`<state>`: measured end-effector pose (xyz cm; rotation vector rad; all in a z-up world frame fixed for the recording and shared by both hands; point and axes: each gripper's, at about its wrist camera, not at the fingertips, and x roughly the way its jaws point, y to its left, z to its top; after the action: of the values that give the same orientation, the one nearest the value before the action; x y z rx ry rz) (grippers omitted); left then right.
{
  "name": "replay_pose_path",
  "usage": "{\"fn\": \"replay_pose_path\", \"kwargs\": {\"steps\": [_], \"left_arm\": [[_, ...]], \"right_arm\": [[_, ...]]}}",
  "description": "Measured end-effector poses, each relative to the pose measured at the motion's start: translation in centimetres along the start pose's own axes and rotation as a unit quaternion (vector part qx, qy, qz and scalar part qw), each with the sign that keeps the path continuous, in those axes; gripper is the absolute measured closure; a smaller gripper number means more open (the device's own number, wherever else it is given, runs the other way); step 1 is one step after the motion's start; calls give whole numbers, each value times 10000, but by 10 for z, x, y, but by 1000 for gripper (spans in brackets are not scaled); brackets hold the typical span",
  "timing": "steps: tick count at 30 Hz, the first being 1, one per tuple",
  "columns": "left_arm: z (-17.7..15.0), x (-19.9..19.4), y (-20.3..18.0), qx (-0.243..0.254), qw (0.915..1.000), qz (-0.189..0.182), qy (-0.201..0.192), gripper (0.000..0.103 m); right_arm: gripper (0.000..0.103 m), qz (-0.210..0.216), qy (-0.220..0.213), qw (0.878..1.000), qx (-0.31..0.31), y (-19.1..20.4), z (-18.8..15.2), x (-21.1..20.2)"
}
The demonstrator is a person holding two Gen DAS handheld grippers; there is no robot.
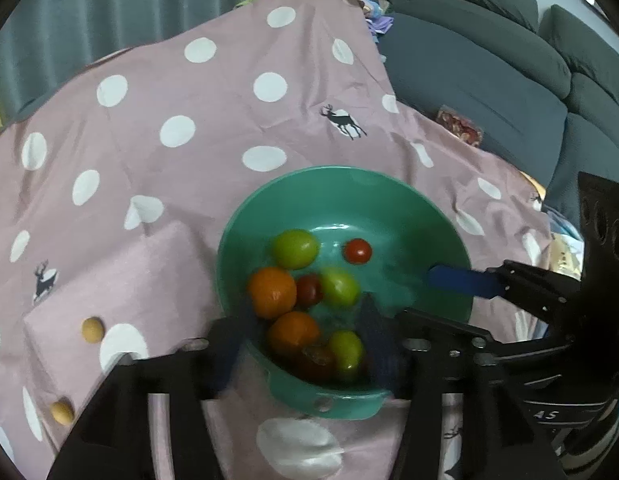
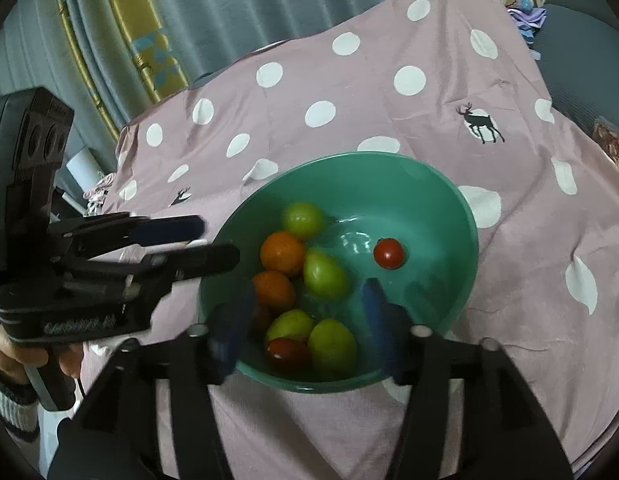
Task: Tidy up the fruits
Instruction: 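Lower both green fruits into the bowl and open both tools, then withdraw both tools and reach toward the two small tan round fruits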
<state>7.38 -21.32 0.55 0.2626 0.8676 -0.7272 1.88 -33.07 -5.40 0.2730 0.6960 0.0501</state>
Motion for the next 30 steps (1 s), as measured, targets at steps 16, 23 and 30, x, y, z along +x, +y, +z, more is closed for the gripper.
{"fn": "replay_pose_path", "kwargs": {"steps": [16, 23, 30], "left_arm": [[-23, -31, 15, -195, 9949, 967, -213, 3], [-50, -50, 36, -519, 9906, 1235, -274, 1], [-82, -70, 67, -948, 9859, 1357, -248, 1]], "right_arm": [[5, -402, -172, 9990, 24, 9, 2, -21], [0, -423, -27, 9991, 40, 23, -1, -19], [0, -111, 147, 9992, -353, 59, -3, -11]]}}
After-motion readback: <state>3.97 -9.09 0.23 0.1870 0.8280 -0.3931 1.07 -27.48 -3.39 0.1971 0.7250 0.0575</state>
